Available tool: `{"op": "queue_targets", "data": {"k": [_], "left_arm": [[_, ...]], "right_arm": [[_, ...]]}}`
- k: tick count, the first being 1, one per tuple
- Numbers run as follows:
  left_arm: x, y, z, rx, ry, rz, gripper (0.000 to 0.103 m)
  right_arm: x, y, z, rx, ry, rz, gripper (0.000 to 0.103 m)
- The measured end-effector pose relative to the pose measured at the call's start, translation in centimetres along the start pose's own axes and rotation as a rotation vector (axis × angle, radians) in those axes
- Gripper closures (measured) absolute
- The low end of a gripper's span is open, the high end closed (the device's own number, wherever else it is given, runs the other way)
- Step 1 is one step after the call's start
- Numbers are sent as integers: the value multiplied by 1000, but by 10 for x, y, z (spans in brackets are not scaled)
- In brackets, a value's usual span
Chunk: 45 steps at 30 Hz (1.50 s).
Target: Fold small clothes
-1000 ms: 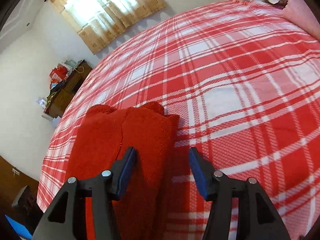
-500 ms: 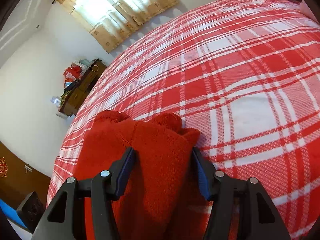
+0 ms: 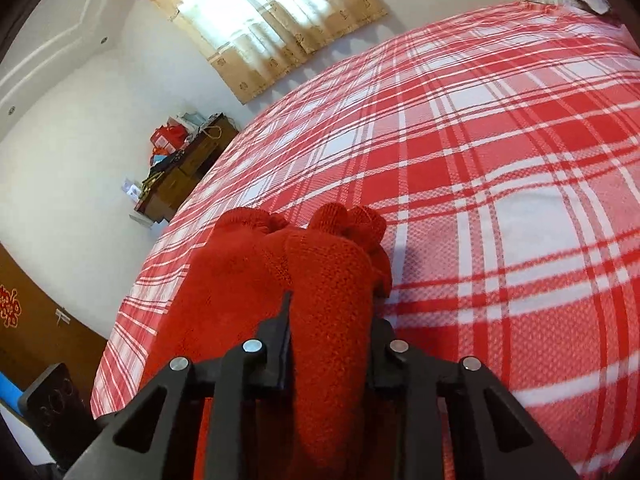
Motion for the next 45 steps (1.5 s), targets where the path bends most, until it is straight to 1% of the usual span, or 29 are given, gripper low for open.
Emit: {"op": "queue_targets", "data": {"k": [1,3,6,9,13,18,20,26,34,45], "left_arm": [[0,-1,-2,4,4,-4,39],[-1,-6,-5,24,13,-4,48],[-4,-12,-6,34,2,5,55],[-8,-21,-5,36,4,14,58],[-23,-39,-7,43,23,25,59],[-46,-66,-3,38,31,32,60],[-54,-75,-1,39,34,34,60],[-73,-102,6,54,27,40,61],[-88,-140,17,96,10,-2,62],[-104,-188,55,160,-52,-71,62]], "right_arm": [[0,-2,0,10,8,-7,77],[-6,-8,5,26,26,-20,77],[-19,-16,16,38,39,-28,77],[-32,-23,29,54,36,-36,77],[-58,-28,52,53,29,-27,77],[-81,-32,82,41,-3,-17,77],[-85,-32,93,39,-20,-11,77],[-94,-28,130,79,-61,4,77],[-101,-9,184,135,-102,29,77],[-118,30,254,202,-160,83,77]]}}
Point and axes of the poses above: each gripper's, at about its wrist camera, not at the fingertips, and y roughly the way its jaws point, z to its left, x to its top, the point moved 8 cm from there along y, roughly the way its jaws point, and after that the axes turned 2 degrees about z, right-handed, at the moved point
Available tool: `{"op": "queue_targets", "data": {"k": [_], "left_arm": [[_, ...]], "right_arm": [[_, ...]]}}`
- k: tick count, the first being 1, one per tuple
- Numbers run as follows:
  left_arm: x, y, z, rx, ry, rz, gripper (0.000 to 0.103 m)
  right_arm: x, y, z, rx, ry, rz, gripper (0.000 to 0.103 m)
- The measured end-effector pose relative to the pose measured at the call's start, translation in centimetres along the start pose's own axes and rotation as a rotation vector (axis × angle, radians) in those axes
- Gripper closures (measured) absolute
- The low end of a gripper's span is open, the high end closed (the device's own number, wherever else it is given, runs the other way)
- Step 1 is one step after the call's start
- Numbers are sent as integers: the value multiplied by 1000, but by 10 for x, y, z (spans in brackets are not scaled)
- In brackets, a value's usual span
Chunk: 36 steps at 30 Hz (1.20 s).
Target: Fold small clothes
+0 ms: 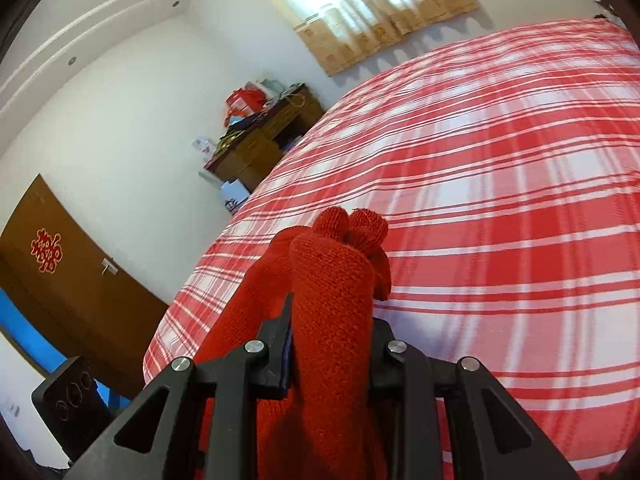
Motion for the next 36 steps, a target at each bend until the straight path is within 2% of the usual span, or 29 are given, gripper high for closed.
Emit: {"op": "queue_targets", "data": {"k": [10,22,36], "left_arm": [[-8,-26,38,68,-58,-34,62],[-18,-44,69,118,-93,-63,62],[-33,-59,90,154,-129,-79,62]], "right_arm": [[-5,41,44,45,-38,46,77],[-10,71,75,77,-69,95,77],[-10,101,105,101,-107,139,77]]}}
Point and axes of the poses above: each gripper's, at about its wrist camera, not at the fingertips, and y roughly the way its jaws point, z to its left, x to its top, the point moved 8 cm from there along y, roughly the way its jaws point, and after that the axes turned 2 degrees about z, right-handed, at the moved point
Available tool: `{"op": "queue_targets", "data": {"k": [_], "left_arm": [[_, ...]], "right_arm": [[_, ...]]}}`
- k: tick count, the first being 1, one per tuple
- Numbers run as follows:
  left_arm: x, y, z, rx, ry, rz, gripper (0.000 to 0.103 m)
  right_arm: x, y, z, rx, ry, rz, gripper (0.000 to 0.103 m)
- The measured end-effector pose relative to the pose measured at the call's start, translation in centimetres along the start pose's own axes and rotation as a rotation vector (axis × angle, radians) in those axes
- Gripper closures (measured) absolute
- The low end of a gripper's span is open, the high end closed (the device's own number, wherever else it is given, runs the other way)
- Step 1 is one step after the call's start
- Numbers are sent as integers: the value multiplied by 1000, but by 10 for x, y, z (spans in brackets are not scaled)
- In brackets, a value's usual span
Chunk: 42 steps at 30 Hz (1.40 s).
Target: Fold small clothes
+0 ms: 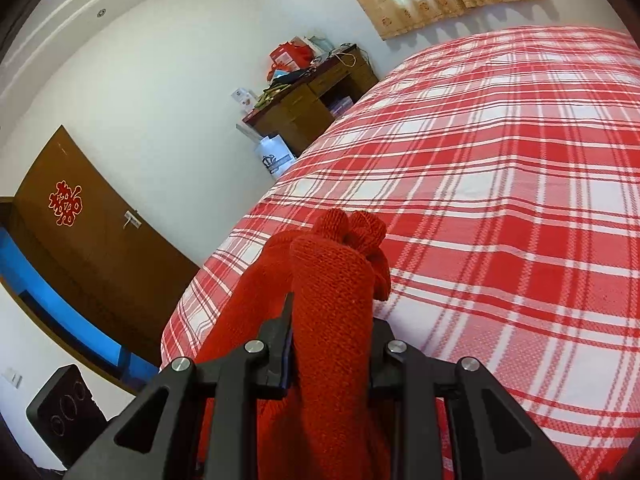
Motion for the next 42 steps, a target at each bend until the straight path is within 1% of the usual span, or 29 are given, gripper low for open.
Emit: {"op": "queue_targets", "data": {"k": [15,24,30,36,39,42], "left_arm": [[-15,-20,1,27,-18,-14,62],[-23,-27,4,51,-28,-10,62],[-37,-25,10,73,-43,10,62],[-52,-17,17,86,-69,45,62],[-56,-13,19,94,-83,56,60],[-59,-11,20,101,-96,65,57]], "right_arm": [[-1,20,14,18,-14,27,77],[-6,42,19,16,-21,86,77],[-14,54,13,-3,-15,111,77],[-16,65,-1,-33,2,114,77],[-19,69,-9,-48,14,121,77],[-24,73,-20,-67,24,130,77]]}}
Point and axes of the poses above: each gripper's, at about its wrist camera, not at the fingertips, and y roughly the way its jaws point, z to its left, x to its top, the point moved 8 cm from there along y, roughly the way its jaws point, and after that the axes turned 2 degrees about z, right-handed, at the moved point
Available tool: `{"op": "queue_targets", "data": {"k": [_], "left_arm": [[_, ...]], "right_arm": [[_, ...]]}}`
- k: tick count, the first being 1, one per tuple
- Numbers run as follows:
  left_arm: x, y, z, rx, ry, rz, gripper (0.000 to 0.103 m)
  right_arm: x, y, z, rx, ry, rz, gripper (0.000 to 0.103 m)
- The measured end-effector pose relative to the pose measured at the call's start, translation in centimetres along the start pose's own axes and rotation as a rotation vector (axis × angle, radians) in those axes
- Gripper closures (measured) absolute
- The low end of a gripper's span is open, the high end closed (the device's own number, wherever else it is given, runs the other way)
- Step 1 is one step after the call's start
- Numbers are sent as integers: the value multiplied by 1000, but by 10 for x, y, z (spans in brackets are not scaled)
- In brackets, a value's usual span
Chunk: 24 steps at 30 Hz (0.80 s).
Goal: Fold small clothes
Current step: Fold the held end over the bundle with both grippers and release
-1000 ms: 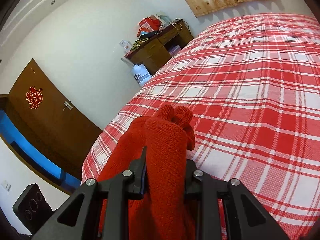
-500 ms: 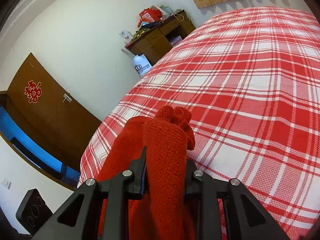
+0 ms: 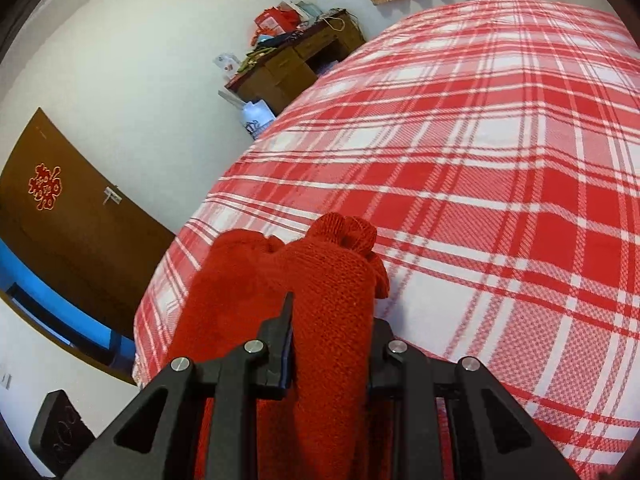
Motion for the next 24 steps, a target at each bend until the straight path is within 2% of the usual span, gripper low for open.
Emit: {"op": "queue_targets", "data": {"k": [4,7,11,14,18,20,21,23,24], "left_arm": [[-1,3,0,10,-3,5,49],[-2,5,3,28,-11,3,36],[-1,4,3,41,2,-1,34],[-1,4,1,57,19,-1,32],[0,2,1,75,41,2,30],[1,-4,0,85,50,5,30],[4,-12,-2,88,67,-8,30],[9,-26,-3,103,89,-48,30],[18,-37,-3,115,98,-90,24]], "right_arm": [[-6,7,-12,-37,-3,7,74],[-6,6,-11,-47,-15,3,74],[-6,7,-12,-73,-29,5,74],[-5,1,-14,-87,-24,-2,69],[0,-34,-7,-133,-33,-84,65],[0,-64,10,-112,-64,-153,63],[-2,-74,19,-94,-80,-176,57],[-13,-90,40,-36,-108,-196,52],[-20,-92,49,-7,-123,-188,51]]}}
Point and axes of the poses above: each gripper's, at about its wrist camera, not at the fingertips, and y roughly the way its jaws point, z to its left, x to its top, the point moved 8 cm from there along y, roughly the way its jaws point, and after that the axes turned 2 degrees about z, right-handed, at the moved point
